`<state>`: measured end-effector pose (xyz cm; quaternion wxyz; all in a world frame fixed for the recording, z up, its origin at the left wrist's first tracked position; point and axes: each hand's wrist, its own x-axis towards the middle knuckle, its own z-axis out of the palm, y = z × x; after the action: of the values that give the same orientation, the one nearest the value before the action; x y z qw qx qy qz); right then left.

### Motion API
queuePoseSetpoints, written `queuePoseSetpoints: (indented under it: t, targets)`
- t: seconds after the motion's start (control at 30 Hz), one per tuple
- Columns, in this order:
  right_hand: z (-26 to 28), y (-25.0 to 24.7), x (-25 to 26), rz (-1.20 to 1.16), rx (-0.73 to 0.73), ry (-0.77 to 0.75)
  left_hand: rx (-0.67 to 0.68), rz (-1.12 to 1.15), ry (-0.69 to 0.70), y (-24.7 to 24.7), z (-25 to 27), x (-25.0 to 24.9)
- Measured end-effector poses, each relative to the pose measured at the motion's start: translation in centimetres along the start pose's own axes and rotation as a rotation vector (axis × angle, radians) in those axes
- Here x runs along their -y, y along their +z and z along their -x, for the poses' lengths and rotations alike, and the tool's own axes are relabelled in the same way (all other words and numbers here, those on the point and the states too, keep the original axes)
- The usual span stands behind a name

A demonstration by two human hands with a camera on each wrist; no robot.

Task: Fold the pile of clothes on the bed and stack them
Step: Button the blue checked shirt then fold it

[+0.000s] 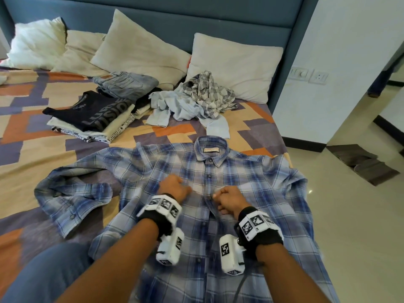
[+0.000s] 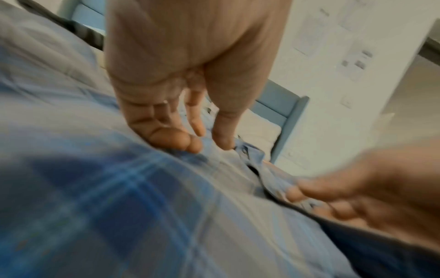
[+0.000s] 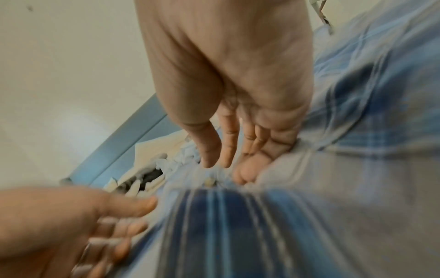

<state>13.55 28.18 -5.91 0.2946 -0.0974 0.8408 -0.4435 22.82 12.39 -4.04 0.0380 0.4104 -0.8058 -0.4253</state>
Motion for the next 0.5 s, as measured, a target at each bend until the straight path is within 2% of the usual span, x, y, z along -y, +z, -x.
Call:
queuePoseSetpoints:
  t: [0.07, 0.17, 0.23, 0.3, 0.37, 0.5]
  targets:
    - [0.6, -2.3, 0.2, -0.051, -0.132, 0.017, -0.105, -0.111, -0.113, -2.6, -1.7, 1.4]
    - [1.1, -6.6, -0.1, 0.357, -0.483, 0.101, -0.246, -0.302, -0.389, -6.0, -3.1, 3.4]
    - [1.4, -8.5, -0.8, 0.389, -0.637, 0.252, -0.299, -0.331, -0.444, -7.3, -3.7, 4.3]
    - [1.3, -9.7, -1.6, 0.312, -0.681, 0.332, -0.261, -0.334, -0.453, -7.5, -4.6, 5.2]
    - [0.3, -10.0, -2.6, 0.232, -0.637, 0.345, -0.233, -0.302, -0.464, -7.7, -5.9, 5.8]
    - [-1.2, -9.7, -3.6, 0.101, -0.613, 0.293, -0.158, -0.01, -0.345, -8.6, -6.0, 4.9]
